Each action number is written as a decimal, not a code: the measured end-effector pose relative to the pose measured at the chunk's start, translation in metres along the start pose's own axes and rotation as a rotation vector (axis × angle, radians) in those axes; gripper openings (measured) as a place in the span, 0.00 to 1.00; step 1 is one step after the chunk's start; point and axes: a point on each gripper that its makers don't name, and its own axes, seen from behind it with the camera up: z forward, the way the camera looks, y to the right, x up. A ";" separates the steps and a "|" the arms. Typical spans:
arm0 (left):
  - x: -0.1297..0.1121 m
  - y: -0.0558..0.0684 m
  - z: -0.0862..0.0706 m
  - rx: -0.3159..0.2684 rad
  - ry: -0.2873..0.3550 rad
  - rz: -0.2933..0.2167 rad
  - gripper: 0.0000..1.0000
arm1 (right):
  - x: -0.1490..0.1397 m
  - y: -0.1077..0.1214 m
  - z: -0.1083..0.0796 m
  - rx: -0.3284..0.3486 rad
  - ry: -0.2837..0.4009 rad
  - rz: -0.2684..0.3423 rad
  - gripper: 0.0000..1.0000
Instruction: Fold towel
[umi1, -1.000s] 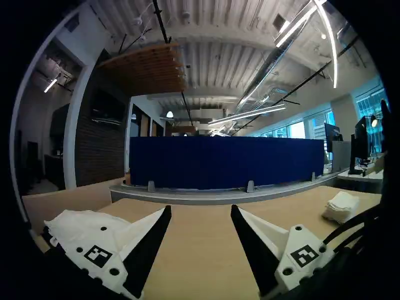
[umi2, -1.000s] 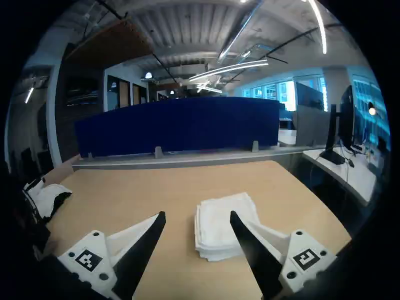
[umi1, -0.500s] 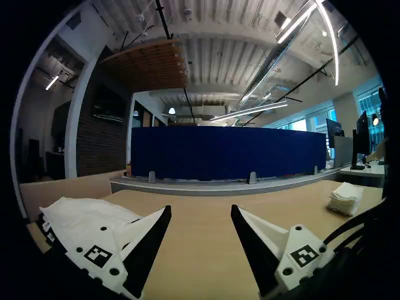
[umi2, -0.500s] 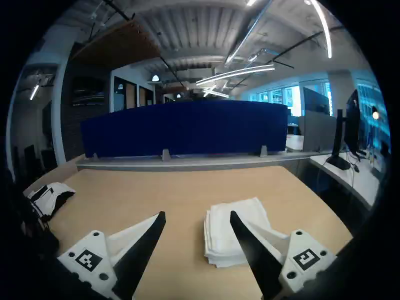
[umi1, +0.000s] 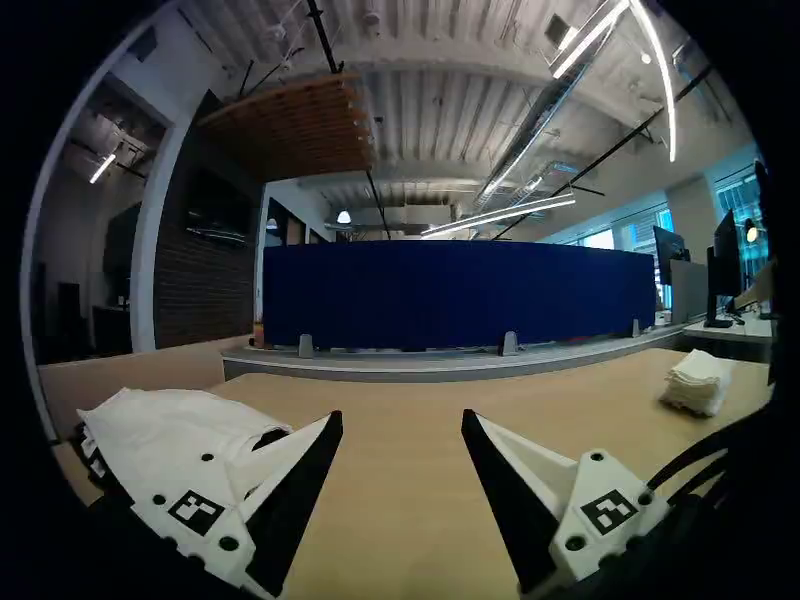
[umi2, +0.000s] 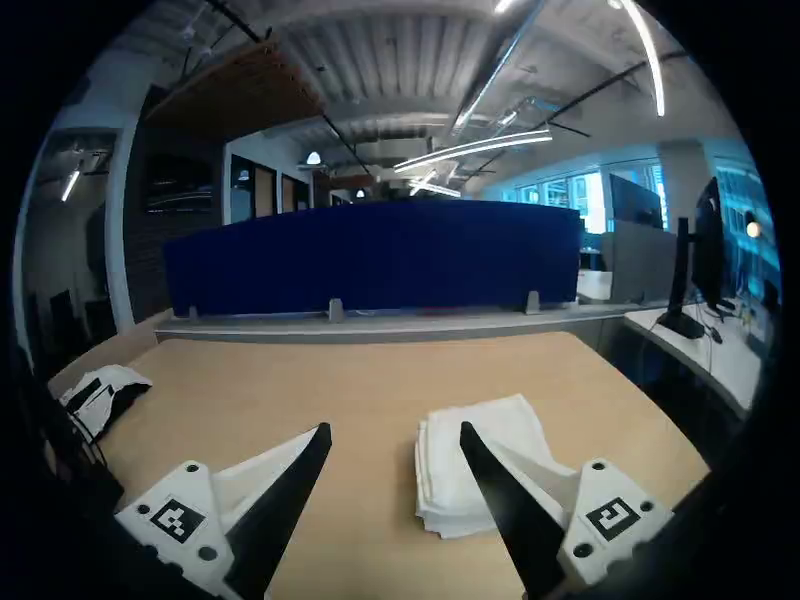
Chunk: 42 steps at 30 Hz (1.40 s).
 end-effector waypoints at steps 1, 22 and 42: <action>0.000 0.000 0.000 0.000 -0.001 0.000 0.88 | 0.000 -0.001 0.000 0.001 0.000 0.000 1.00; -0.009 0.003 0.002 0.002 -0.042 0.003 0.88 | 0.024 -0.005 -0.001 0.047 0.063 0.007 1.00; -0.010 0.003 0.002 0.001 -0.042 0.004 0.88 | 0.044 0.030 0.002 -0.026 0.214 -0.051 1.00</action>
